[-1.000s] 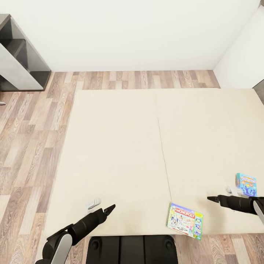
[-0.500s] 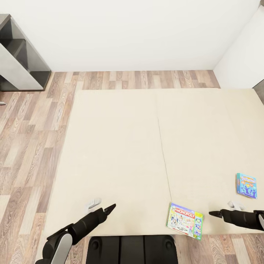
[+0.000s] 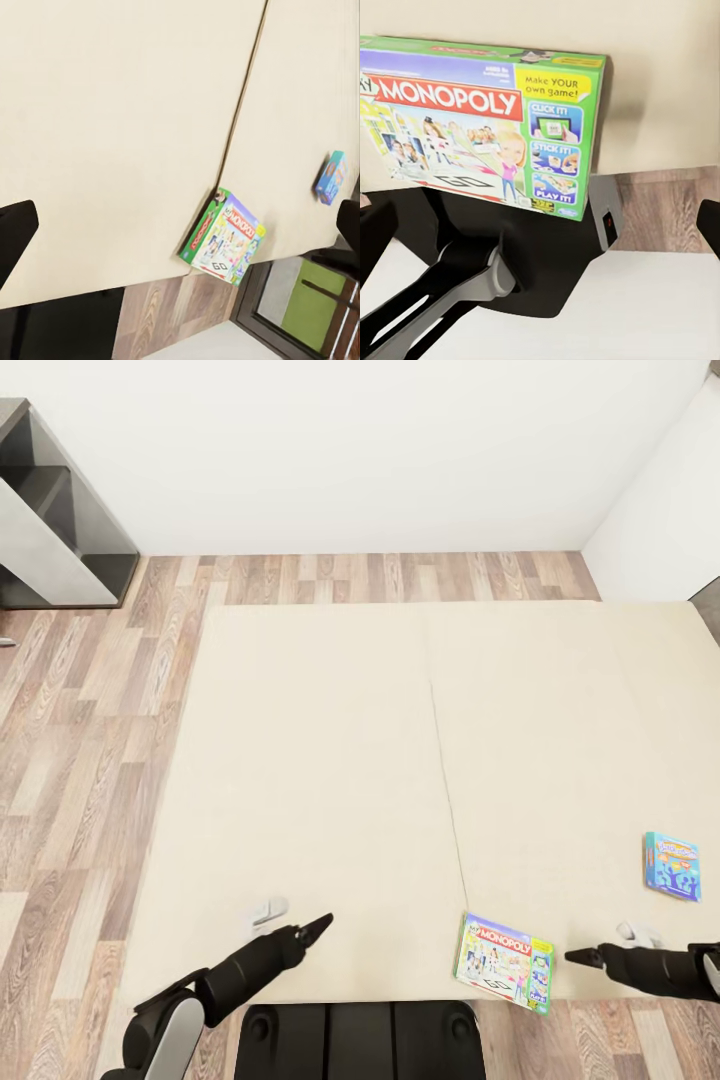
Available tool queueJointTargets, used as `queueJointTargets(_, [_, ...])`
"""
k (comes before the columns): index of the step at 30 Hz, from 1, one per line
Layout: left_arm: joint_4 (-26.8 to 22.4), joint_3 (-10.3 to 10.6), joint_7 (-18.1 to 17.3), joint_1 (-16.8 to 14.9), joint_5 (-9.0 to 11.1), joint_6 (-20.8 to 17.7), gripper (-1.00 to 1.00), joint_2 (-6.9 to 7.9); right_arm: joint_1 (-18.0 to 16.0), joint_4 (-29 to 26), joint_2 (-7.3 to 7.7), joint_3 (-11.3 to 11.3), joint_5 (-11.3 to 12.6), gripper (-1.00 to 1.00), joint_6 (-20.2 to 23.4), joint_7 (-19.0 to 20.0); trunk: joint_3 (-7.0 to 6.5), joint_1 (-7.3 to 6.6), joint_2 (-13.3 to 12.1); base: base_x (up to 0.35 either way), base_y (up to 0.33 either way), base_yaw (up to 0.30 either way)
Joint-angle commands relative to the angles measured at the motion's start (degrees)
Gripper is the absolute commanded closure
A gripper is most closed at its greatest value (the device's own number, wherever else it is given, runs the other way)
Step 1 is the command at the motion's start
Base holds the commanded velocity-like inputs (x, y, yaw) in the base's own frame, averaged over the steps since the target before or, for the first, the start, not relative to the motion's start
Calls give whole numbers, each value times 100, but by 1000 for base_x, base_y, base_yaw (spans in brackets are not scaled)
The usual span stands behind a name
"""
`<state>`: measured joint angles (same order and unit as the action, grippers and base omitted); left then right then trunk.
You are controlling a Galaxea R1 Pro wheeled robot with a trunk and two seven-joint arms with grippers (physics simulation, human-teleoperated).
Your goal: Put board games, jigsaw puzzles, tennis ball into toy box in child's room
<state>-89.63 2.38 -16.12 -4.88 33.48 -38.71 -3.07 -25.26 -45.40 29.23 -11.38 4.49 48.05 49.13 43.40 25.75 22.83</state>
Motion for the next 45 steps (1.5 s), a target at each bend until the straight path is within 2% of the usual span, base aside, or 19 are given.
queueJointTargets(1, [-5,-7,-6,-2,17,-37,-100,-3,-1,-1,1,-4,45,-100,47,-11,6,3,9,0,0,0])
queueJointTargets(29, [-53,45,-136,21,51,-47,-100,0,-41,50,-64,-3,35,-100,108,-87,6,3,9,0,0,0])
queueJointTargets(36, [-54,44,-136,22,81,-48,-100,4,-67,80,-106,-15,38,-100,82,-329,6,3,9,0,0,0])
queueJointTargets(45, [-52,45,-137,22,99,-42,-100,13,-85,116,-295,-26,47,-100,43,-744,6,3,9,0,0,0])
